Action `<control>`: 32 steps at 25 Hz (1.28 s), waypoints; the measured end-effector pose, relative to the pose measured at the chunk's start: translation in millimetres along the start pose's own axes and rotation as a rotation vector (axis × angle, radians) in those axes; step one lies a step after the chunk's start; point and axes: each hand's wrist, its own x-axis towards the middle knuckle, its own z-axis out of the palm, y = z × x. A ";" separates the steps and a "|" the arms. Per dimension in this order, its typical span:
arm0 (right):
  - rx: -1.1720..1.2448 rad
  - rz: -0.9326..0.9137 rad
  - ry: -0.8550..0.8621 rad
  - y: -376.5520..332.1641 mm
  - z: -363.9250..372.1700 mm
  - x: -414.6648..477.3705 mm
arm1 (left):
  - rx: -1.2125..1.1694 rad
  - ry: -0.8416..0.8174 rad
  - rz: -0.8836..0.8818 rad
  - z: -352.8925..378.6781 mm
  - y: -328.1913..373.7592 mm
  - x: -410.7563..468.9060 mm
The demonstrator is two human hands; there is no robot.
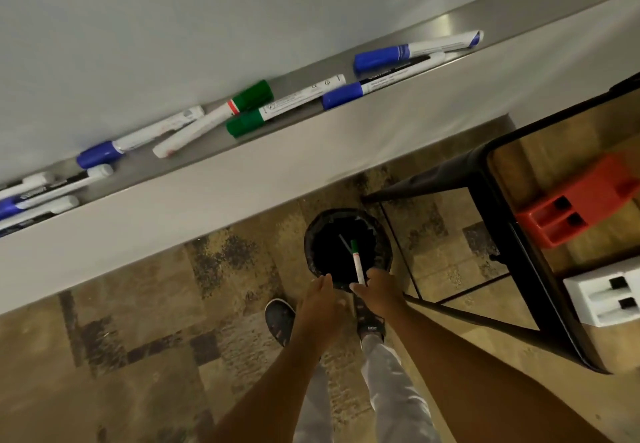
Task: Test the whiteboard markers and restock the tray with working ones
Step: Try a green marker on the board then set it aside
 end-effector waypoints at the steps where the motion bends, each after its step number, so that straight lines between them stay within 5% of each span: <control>1: -0.008 -0.002 -0.001 -0.3 1.0 4.3 | 0.011 0.012 0.009 2.8 -2.7 1.1; 17: -0.227 -0.207 0.134 -0.6 -26.1 -42.9 | 0.093 0.145 0.013 -2.5 5.9 -16.0; 32: -0.325 -0.538 0.323 -87.9 -107.1 -163.2 | 0.173 0.362 0.117 -115.5 47.0 -123.3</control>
